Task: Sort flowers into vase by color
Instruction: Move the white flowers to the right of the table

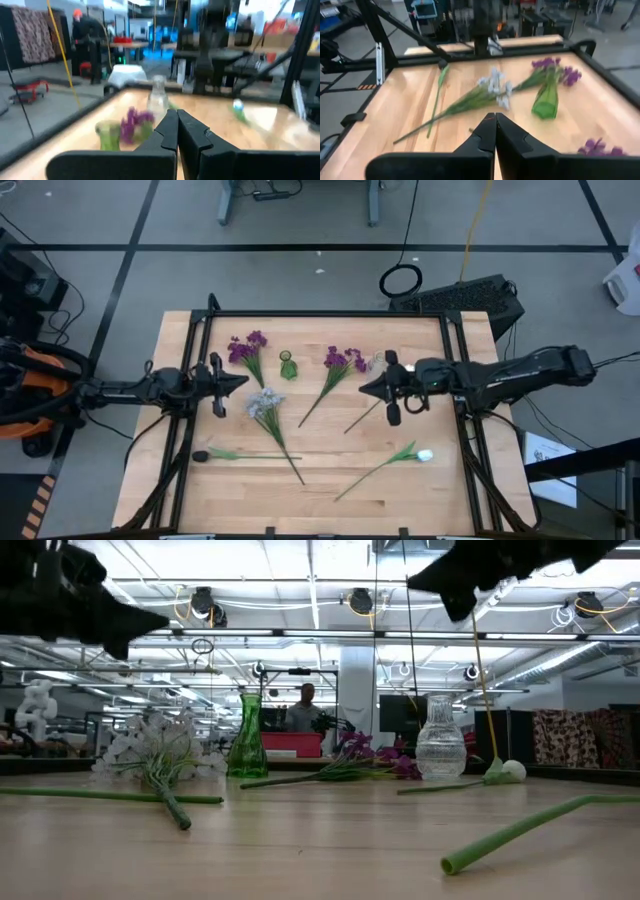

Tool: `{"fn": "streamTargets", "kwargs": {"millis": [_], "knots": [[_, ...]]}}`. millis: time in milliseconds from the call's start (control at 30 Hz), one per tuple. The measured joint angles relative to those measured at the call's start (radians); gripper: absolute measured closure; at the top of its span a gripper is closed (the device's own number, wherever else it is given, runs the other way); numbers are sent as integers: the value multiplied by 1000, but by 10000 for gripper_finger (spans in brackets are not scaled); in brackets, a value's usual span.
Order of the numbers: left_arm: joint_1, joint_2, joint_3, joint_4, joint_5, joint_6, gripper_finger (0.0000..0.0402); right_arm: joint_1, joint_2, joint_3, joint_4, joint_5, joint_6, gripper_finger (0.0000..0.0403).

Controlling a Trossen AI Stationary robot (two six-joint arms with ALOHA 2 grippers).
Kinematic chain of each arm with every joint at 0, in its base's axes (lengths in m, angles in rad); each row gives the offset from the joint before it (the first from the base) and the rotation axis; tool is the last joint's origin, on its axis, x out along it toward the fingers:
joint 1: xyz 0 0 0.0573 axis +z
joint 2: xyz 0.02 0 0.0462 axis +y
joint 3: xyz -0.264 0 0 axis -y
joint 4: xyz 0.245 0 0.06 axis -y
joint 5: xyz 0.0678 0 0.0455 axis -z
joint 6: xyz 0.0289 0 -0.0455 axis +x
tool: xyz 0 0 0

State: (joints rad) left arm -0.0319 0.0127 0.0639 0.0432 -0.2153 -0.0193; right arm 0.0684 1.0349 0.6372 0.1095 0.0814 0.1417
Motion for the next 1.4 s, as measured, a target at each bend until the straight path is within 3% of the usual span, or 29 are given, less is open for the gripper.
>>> {"fn": "streamTargets", "kwargs": {"millis": [167,633,933,1233,1400], "knots": [[-9,108,140,-49,0,0,398,26,47,-23,1,2,30,403],[-137,711,693,-354,-3,-105,398,107,145,-22,47,1,22,403],[-301,929,843,-340,-6,-136,398,111,172,-22,46,1,68,403],[-426,1044,882,-350,-115,-212,398,143,191,-22,55,4,149,403],[-446,1104,882,-384,-150,-250,398,161,191,-22,65,106,201,403]]}}
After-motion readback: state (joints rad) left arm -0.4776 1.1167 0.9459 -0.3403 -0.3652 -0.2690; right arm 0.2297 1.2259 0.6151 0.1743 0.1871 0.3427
